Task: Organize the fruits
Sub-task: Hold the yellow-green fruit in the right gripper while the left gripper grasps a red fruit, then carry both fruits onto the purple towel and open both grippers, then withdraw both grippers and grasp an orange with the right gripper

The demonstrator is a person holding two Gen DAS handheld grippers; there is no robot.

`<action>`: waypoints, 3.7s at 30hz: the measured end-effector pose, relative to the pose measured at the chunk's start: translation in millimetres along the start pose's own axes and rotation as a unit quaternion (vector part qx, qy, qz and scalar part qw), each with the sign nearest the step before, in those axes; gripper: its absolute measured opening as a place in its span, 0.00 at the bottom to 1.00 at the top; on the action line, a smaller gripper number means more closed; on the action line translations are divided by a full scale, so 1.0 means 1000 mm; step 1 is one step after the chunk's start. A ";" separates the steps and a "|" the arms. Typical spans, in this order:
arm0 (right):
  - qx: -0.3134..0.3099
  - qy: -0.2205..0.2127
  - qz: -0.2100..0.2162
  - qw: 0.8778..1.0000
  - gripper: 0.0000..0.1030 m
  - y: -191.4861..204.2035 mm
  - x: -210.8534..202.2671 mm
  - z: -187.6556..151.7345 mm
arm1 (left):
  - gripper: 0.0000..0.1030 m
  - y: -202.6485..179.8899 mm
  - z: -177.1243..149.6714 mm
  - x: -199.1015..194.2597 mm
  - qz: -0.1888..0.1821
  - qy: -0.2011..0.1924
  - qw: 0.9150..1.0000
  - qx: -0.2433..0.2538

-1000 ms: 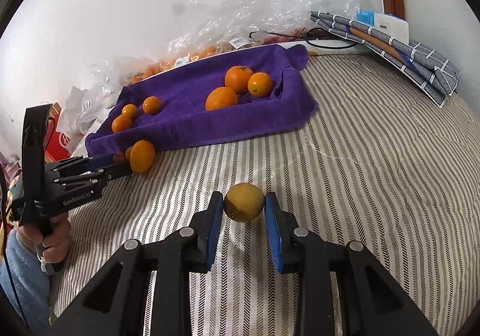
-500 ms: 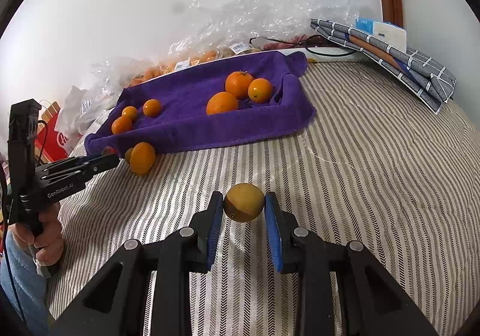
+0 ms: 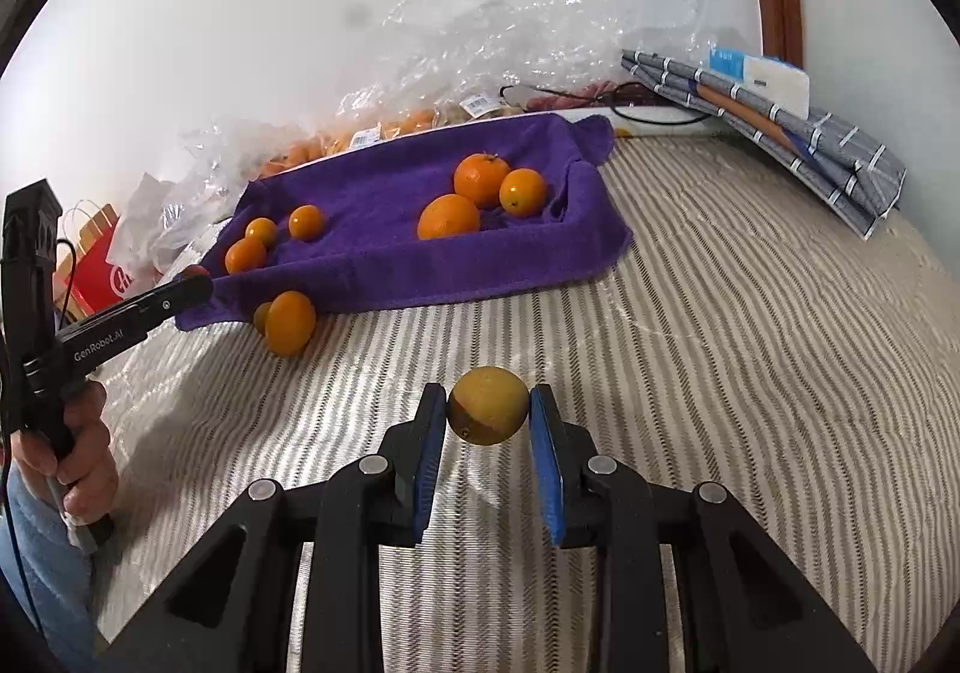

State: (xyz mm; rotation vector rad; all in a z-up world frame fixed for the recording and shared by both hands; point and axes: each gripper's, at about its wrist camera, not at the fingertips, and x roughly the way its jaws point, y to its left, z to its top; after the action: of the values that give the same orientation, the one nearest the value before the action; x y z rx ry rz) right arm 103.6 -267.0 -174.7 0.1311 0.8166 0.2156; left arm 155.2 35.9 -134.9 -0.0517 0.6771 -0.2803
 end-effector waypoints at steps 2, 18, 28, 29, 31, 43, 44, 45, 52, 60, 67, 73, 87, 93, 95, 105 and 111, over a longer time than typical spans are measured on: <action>0.004 0.001 0.001 1.000 0.27 0.002 -0.002 0.003 | 0.23 0.006 0.001 -0.003 0.002 -0.006 1.000 -0.013; -0.003 -0.017 0.013 1.000 0.27 0.037 -0.005 0.041 | 0.23 0.026 0.007 -0.013 0.024 -0.029 0.998 -0.056; -0.013 -0.024 -0.007 1.000 0.27 0.040 0.009 0.064 | 0.23 0.042 0.006 -0.015 0.041 -0.037 0.995 -0.088; -0.011 -0.022 -0.007 1.000 0.27 0.038 0.011 0.066 | 0.23 0.043 0.006 -0.014 0.041 -0.035 0.994 -0.090; -0.009 -0.019 -0.010 1.000 0.27 0.033 0.016 0.072 | 0.23 0.045 0.006 -0.010 0.044 -0.029 0.994 -0.094; -0.014 0.007 -0.040 0.999 0.27 0.008 0.063 0.106 | 0.23 0.038 0.013 -0.007 0.051 -0.025 0.995 -0.076; -0.020 0.008 -0.046 0.999 0.27 0.006 0.065 0.108 | 0.23 0.033 0.018 -0.006 0.046 -0.018 0.996 -0.073; -0.024 0.007 -0.050 0.998 0.27 0.004 0.066 0.110 | 0.23 0.030 0.023 -0.005 0.035 -0.014 0.997 -0.073; -0.006 0.015 -0.031 0.999 0.27 -0.013 0.078 0.107 | 0.23 0.012 0.050 0.027 0.021 0.010 0.997 -0.071; -0.014 0.037 -0.027 0.999 0.28 -0.007 0.095 0.100 | 0.23 0.009 0.041 0.073 0.021 0.055 0.994 -0.090; -0.031 0.030 -0.045 0.998 0.28 -0.001 0.098 0.096 | 0.23 0.010 0.035 0.083 0.028 0.070 0.994 -0.074; -0.039 0.023 -0.044 0.998 0.28 -0.001 0.098 0.096 | 0.23 0.012 0.035 0.082 0.026 0.067 0.994 -0.078; -0.024 0.001 -0.011 1.000 0.46 -0.005 0.093 0.097 | 0.35 0.009 0.037 0.074 0.016 0.054 0.995 -0.081; -0.062 -0.051 -0.048 0.996 0.59 0.011 0.073 0.094 | 0.48 0.016 0.043 0.051 0.006 0.003 0.996 -0.089; -0.048 -0.055 -0.055 0.996 0.59 0.011 0.066 0.096 | 0.50 0.020 0.046 0.042 0.019 -0.015 0.996 -0.091; -0.029 -0.003 -0.034 0.999 0.56 0.046 0.028 0.063 | 0.52 0.043 0.052 0.019 0.053 -0.042 0.989 -0.129; -0.086 0.008 -0.022 0.996 0.40 0.088 0.030 0.046 | 0.52 0.055 0.023 -0.012 0.094 0.013 0.990 -0.108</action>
State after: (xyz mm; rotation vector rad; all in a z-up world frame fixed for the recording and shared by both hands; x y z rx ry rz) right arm 145.1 -175.5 -147.7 -0.0509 0.8132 0.2441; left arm 174.1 91.4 -117.7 -0.1910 0.7307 -0.0253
